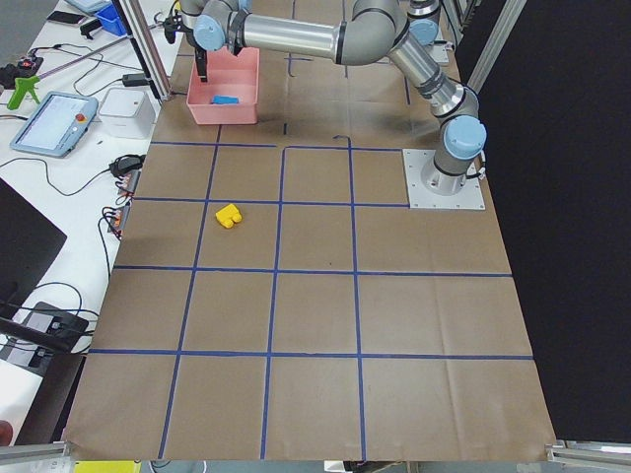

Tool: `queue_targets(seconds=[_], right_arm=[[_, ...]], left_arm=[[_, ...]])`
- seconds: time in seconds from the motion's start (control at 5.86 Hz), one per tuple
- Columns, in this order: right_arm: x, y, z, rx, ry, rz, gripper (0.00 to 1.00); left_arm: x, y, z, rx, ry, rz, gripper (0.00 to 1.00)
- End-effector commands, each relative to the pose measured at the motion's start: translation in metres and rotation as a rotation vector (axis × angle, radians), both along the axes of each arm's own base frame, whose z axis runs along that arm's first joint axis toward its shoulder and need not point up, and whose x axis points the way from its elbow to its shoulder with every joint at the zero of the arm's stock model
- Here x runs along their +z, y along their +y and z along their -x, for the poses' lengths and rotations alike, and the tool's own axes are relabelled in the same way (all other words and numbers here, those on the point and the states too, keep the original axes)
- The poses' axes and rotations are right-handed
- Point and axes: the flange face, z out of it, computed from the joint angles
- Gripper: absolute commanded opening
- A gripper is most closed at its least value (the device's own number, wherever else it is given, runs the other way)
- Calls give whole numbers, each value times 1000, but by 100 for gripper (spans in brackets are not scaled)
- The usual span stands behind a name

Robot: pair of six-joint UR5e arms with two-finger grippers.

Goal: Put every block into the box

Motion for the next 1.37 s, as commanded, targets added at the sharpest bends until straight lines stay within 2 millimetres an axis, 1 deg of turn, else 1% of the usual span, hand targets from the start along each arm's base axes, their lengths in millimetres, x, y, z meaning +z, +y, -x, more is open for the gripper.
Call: queue_targets(seconds=[0.0,0.17,0.34,0.51,0.68,0.85,1.02,1.2], right_arm=[[-37,-33,-132,17,-83,65,4],[-75,-53,-170,54,-76,68,5],[-94,-60,-177,61,-73,58,17],[-109,-62,-178,65,-71,34,98],[-107,-64,-175,69,-67,34,99],[-95,-64,-164,56,-65,43,99],[-88,-68,-133,20,-49,-6,99],[-64,-57,-81,-40,47,-93,99]], left_arm=[[31,29,-117,-27,-23,-30,99],[36,49,-175,-5,-20,-46,99],[30,63,-213,-47,-23,-68,99],[16,67,-258,-26,-20,-85,99],[5,68,-293,31,-8,-100,99],[-8,69,-315,128,2,-111,99],[-22,65,-322,268,21,-131,99],[-33,58,-325,384,17,-121,99]])
